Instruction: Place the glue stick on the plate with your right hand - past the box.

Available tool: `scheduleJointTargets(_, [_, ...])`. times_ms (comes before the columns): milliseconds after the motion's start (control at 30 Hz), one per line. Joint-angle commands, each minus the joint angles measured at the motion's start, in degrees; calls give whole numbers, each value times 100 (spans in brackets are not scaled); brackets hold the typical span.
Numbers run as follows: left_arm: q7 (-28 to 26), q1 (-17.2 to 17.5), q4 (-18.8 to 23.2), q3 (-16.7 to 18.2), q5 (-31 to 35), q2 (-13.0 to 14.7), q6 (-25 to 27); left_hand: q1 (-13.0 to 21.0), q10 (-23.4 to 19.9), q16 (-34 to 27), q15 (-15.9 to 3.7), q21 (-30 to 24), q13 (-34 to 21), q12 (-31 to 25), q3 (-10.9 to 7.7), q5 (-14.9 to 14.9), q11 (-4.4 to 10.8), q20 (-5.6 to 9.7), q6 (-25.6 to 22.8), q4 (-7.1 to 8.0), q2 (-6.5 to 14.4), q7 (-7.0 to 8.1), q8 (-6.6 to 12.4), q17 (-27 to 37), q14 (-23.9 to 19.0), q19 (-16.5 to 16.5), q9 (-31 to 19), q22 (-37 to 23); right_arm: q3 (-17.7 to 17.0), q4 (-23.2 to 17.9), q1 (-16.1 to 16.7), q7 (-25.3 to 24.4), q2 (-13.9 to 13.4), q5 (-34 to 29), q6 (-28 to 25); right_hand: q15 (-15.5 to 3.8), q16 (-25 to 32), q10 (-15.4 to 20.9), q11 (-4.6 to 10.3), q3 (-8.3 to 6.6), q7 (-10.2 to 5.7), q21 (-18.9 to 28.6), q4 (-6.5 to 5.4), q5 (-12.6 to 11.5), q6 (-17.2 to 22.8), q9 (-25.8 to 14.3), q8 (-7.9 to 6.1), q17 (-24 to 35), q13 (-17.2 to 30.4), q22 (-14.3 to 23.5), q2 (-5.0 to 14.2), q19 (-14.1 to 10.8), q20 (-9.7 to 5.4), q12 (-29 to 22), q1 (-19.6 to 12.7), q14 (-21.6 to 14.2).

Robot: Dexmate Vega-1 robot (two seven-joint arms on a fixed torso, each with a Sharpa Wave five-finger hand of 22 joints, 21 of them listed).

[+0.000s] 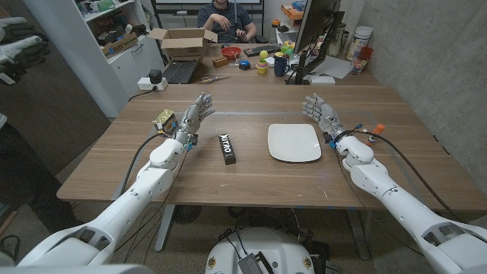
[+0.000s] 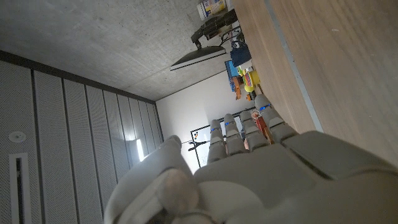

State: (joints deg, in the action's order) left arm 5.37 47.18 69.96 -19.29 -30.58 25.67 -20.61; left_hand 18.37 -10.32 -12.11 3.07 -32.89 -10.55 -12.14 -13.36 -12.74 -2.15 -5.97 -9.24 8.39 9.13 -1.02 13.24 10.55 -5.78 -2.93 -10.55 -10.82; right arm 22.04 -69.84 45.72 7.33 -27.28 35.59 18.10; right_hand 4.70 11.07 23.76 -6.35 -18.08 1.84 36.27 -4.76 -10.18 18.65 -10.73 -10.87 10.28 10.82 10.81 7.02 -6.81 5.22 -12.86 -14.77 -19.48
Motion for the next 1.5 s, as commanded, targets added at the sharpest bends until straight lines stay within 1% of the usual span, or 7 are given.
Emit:
scheduleJointTargets(33, [943,44,-471,1071,1407,-920,-339,50,-36,-29,-11,-39,-8,-8,-51,-34,-10,-48,-44,-4,16,1,15,23,-37,18,-22,-16,-199,487,-214,549,359,-434,14,6,23,27,-3,-49,-3,37,-1,-27,48,-14,-34,24,15,12,15,-47,5,-25,-46,-33])
scheduleJointTargets(100, [893,-23,-712,1237,1657,-1108,-638,51,-21,-23,-18,-39,-9,1,-54,-33,-7,-47,-35,-3,14,1,8,24,-32,17,-22,-16,-242,453,-266,551,402,-490,-96,-4,19,28,-2,-50,-3,35,0,-27,50,-14,-34,24,15,12,15,-47,5,-24,-46,-29])
scheduleJointTargets(167, [1106,-48,-537,1376,1611,-1202,-67,54,-16,-20,-96,-39,-9,12,-58,-31,19,-50,-15,-3,8,12,-6,25,-46,15,-22,-16,-321,467,-276,605,476,-542,99,14,-1,25,8,-53,-1,34,6,-28,49,-14,-34,23,15,12,12,-52,-53,-21,-49,11])
scheduleJointTargets(333, [1454,-147,-502,1625,1819,-1436,-291,54,99,38,-115,-29,-11,73,-57,-23,24,-33,138,0,-21,1,-82,26,47,30,-23,-16,-442,305,-293,465,443,-817,28,-11,-15,20,-2,-56,3,36,12,-27,43,-14,-30,22,15,12,7,-68,-112,-17,-50,40])
scheduleJointTargets(633, [1605,-4,-202,1872,2088,-1609,-148,48,130,49,-127,-24,-12,90,-50,-18,27,-30,149,2,-43,-16,-93,27,51,36,-25,-16,-616,-242,-250,-16,96,-1779,-21,-4,-26,1,7,-41,0,25,15,-20,29,-14,-24,25,16,12,-25,-57,-113,-7,-31,66])
scheduleJointTargets(1267, [1542,275,259,2031,2275,-1612,-98,33,140,73,-146,-15,-14,99,-36,-12,33,-30,146,8,-72,-28,-102,29,80,45,-26,-15,-1018,-1575,210,-846,-355,-3900,-947,19,-32,-28,12,155,-12,-1,42,28,26,-9,-21,33,21,5,-353,-86,-44,7,112,132])
scheduleJointTargets(1500, [1523,293,290,2018,2307,-1591,-101,27,146,84,-154,-9,-15,103,-31,-10,23,-40,150,10,-80,-28,-107,29,98,53,-27,-15,-1241,-1683,304,-912,-351,-4294,-1004,35,-22,-25,-2,316,22,-3,25,21,31,-10,-22,40,24,-2,-574,-157,23,5,257,129])
